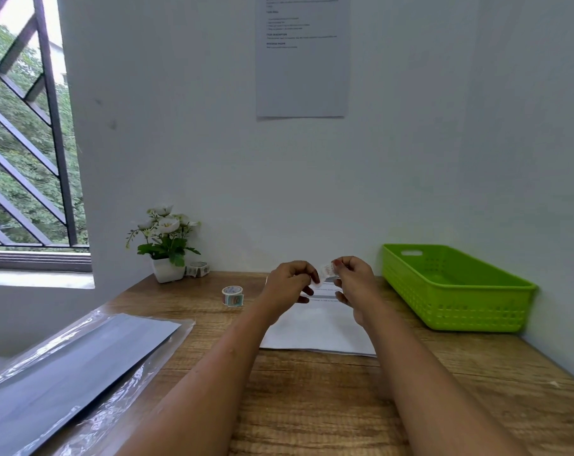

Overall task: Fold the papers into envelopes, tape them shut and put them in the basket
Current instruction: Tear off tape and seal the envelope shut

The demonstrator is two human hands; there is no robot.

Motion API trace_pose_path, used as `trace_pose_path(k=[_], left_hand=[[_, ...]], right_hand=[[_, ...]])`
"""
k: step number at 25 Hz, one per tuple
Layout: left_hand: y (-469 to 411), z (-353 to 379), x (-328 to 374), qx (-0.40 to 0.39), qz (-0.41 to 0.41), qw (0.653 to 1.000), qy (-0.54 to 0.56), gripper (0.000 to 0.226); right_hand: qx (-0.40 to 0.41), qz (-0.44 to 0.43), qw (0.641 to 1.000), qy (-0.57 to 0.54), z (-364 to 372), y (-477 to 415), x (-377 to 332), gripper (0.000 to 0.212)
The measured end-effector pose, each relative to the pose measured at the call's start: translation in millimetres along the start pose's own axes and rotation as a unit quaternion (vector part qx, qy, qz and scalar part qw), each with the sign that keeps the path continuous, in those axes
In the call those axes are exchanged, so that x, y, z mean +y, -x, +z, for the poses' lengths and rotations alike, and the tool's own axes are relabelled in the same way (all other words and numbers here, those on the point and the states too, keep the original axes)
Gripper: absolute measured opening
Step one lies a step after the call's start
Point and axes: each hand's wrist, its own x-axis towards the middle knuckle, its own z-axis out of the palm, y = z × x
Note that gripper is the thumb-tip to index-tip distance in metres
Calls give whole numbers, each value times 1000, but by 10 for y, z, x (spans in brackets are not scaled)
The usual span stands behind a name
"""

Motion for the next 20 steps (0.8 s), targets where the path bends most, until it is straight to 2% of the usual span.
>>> trace_pose_path(k=[5, 8, 10, 12, 13, 16, 19, 20], left_hand=[[-25, -20, -51, -9, -26, 999, 25, 34], [-53, 52, -74, -13, -27, 999, 16, 26], [-42, 181, -65, -23, -10, 1000, -15, 19], [-8, 349, -66, -39, 23, 996, -80, 22], [9, 447, -77, -49, 46, 989, -132, 26], [64, 692, -159, -93, 105, 955, -263, 39], [61, 768, -228, -128, 121, 927, -330, 46], [51, 762, -245, -135, 120, 923, -340, 47]], right_hand=[[36, -17, 998, -41, -191, -74, -44, 17], [14, -26, 1000, -10, -534, -124, -107, 24], [-44, -17, 991, 124, -816, -142, -101, 24], [-109, -10, 951, 290, -963, -140, -87, 17], [-118, -11, 934, 338, -995, -150, -75, 14], [-110, -45, 908, 401, -986, -157, -29, 14], [-142, -72, 853, 496, -988, -159, 4, 15], [-148, -70, 849, 503, -982, -150, 1, 16]])
